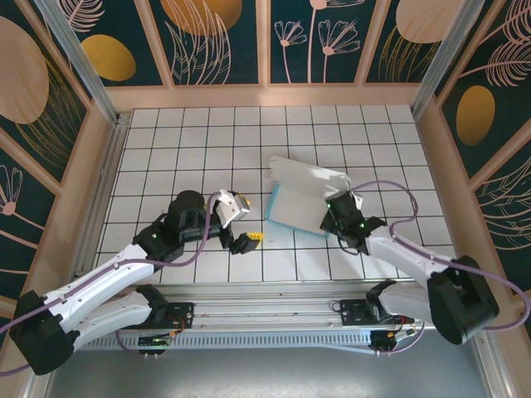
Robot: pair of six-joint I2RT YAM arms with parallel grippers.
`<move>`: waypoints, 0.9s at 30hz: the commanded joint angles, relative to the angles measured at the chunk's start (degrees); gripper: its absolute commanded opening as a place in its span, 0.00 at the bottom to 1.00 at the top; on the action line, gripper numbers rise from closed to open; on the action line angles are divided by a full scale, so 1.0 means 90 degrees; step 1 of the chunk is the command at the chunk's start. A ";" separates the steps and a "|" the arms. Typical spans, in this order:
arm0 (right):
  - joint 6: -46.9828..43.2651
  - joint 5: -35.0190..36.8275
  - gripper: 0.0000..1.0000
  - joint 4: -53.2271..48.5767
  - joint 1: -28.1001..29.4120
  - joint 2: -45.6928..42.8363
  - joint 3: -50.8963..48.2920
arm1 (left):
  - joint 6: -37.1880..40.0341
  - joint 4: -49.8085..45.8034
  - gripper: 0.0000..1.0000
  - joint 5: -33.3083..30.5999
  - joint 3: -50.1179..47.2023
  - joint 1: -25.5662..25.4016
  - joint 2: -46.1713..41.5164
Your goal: Fold the paper box
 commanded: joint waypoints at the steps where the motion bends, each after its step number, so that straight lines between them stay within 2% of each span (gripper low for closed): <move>1: -0.1469 -0.0362 0.00 0.1352 -0.0364 0.0788 0.0747 | -0.0884 -0.0116 0.99 -0.1561 0.0432 -0.0016 0.0155; 4: -0.1907 -0.0959 0.00 0.1523 -0.0690 0.1829 0.1626 | -0.1368 -0.0538 0.99 -0.2480 0.0931 0.0019 0.0468; 7: -0.2209 -0.1675 0.00 0.1516 -0.0884 0.2804 0.2455 | -0.1513 -0.1222 0.99 -0.2715 0.1538 0.0202 0.0835; 14: -0.2824 -0.2047 0.03 0.1393 -0.1040 0.4132 0.3497 | -0.1891 -0.0624 0.99 -0.1930 0.1464 0.1453 0.0976; 19: -0.2926 -0.2234 0.10 0.1272 -0.1149 0.4348 0.3739 | -0.1702 -0.0688 0.99 -0.1707 0.1685 0.1869 0.1404; 23: -0.2923 -0.2458 0.31 0.0945 -0.1200 0.4077 0.3940 | -0.1603 -0.0709 0.99 -0.1298 0.1940 0.2233 0.1746; 27: -0.3051 -0.2627 0.41 0.0645 -0.1449 0.3311 0.4108 | -0.1363 -0.0738 0.99 -0.0949 0.2357 0.2385 0.2132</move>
